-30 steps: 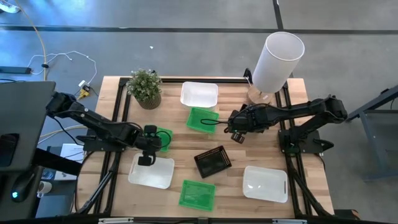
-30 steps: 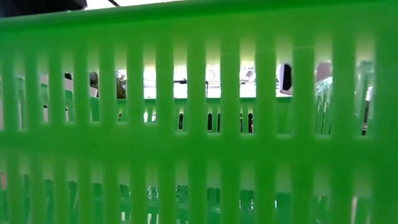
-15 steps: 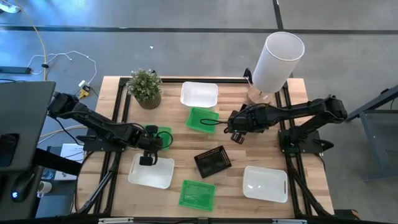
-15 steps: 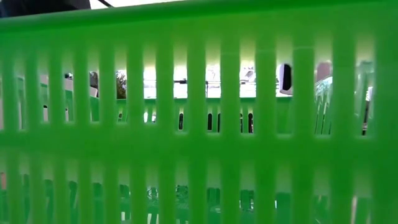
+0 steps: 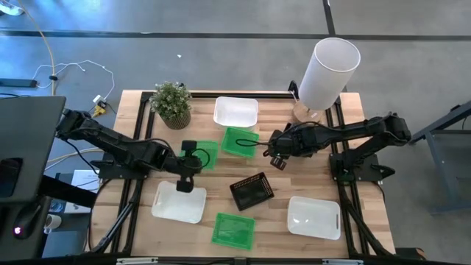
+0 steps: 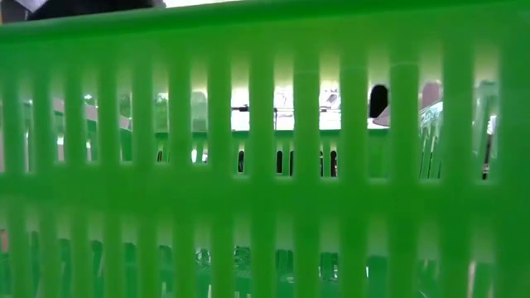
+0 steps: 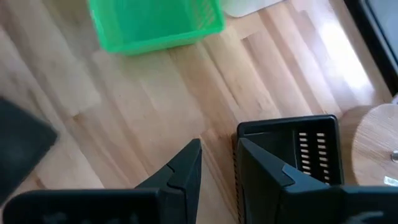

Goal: Stack baskets by color
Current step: Stack the middle green bin on top of the top green bin

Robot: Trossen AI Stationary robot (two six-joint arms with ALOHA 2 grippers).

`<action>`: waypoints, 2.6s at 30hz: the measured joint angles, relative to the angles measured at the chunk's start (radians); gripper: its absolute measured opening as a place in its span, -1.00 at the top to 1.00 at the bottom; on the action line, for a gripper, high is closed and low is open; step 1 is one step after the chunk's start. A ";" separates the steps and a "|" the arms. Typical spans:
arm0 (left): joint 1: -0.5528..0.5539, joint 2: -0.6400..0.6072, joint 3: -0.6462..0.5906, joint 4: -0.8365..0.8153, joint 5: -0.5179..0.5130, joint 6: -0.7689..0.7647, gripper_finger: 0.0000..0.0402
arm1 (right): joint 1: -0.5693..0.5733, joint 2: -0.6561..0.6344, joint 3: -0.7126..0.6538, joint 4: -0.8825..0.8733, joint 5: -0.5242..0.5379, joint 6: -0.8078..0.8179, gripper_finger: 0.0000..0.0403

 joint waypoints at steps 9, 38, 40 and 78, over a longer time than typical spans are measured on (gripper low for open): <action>0.081 0.000 0.055 0.170 -0.061 0.175 1.00 | 0.000 0.000 0.000 -0.006 0.152 0.135 0.54; 0.385 0.103 0.062 0.580 0.243 0.454 1.00 | -0.075 0.000 0.000 -0.234 0.320 0.463 0.54; 0.391 0.131 0.062 0.581 0.245 0.454 1.00 | -0.084 0.000 0.000 -0.278 0.321 0.497 0.54; 0.395 0.458 0.170 0.517 0.314 0.523 1.00 | -0.104 0.000 0.000 -0.468 0.321 0.637 0.54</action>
